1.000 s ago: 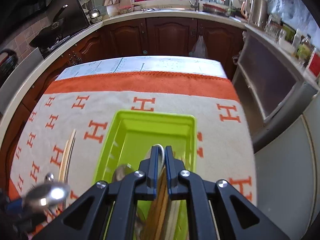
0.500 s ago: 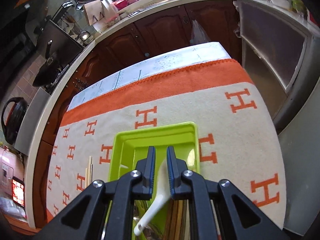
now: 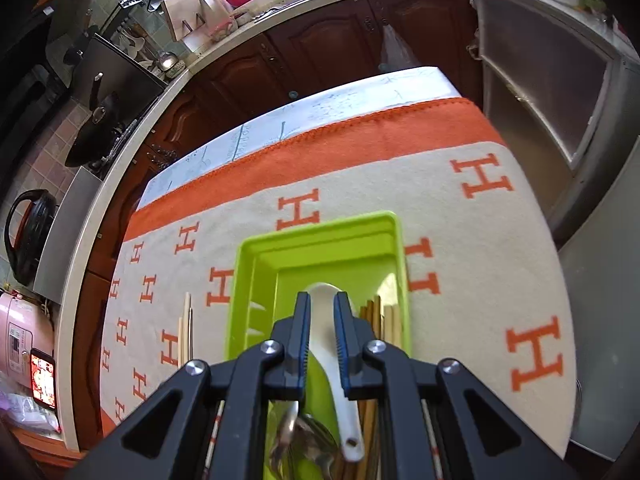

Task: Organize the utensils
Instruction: 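Lower both spoons into the lime-green tray and open both tools, then grasp the gold-handled teaspoon with the left tool while the right tool moves toward the fork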

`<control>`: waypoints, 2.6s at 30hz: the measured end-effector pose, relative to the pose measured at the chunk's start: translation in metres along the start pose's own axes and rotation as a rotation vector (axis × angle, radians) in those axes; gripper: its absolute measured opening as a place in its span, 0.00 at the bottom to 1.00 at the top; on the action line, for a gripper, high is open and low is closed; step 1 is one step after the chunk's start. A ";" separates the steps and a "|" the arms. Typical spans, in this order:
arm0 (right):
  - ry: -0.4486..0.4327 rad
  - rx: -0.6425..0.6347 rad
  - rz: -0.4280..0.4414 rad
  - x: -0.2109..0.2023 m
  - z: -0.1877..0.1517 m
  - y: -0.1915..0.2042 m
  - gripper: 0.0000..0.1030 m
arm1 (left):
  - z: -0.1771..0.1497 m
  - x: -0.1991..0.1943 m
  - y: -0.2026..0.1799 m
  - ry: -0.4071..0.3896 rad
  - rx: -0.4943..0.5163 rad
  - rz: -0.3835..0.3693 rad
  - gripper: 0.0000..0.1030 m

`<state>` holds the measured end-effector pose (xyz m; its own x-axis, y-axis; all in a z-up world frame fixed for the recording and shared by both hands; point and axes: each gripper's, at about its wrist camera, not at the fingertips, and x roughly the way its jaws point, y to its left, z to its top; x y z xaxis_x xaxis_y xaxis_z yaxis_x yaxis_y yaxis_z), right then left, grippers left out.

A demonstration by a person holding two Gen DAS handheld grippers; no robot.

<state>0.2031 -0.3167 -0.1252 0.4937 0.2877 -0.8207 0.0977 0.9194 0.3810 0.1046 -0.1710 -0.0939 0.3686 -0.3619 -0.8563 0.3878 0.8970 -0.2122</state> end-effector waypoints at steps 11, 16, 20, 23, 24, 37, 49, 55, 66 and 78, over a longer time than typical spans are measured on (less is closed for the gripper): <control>-0.023 -0.008 -0.037 -0.043 -0.052 0.029 0.11 | -0.017 -0.043 0.057 -0.019 -0.059 0.088 0.17; -0.052 -0.033 -0.068 -0.062 -0.076 0.052 0.11 | -0.033 -0.069 0.090 -0.049 -0.105 0.165 0.17; -0.063 -0.051 -0.057 -0.071 -0.091 0.068 0.11 | -0.048 -0.088 0.119 -0.063 -0.148 0.202 0.18; -0.063 -0.067 -0.043 -0.073 -0.100 0.081 0.11 | -0.059 -0.097 0.141 -0.063 -0.180 0.221 0.18; -0.065 -0.081 -0.043 -0.073 -0.103 0.087 0.11 | -0.063 -0.099 0.146 -0.061 -0.189 0.228 0.18; 0.007 -0.316 -0.053 -0.035 -0.142 0.157 0.11 | -0.102 -0.075 0.174 0.042 -0.200 0.144 0.19; 0.052 -0.354 -0.056 -0.014 -0.155 0.162 0.11 | -0.097 -0.032 0.173 0.097 -0.205 0.079 0.19; 0.053 -0.354 -0.052 -0.010 -0.155 0.159 0.11 | -0.092 -0.015 0.167 0.126 -0.173 0.122 0.19; 0.062 -0.335 -0.032 -0.007 -0.151 0.145 0.11 | -0.079 -0.001 0.144 0.149 -0.020 0.261 0.10; 0.129 -0.472 0.030 0.007 -0.156 0.164 0.11 | -0.088 -0.027 0.173 0.085 -0.172 0.175 0.03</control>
<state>0.0879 -0.1218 -0.1350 0.3765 0.3197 -0.8695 -0.3320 0.9228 0.1955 0.0874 0.0160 -0.1490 0.3420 -0.1809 -0.9221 0.1720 0.9768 -0.1278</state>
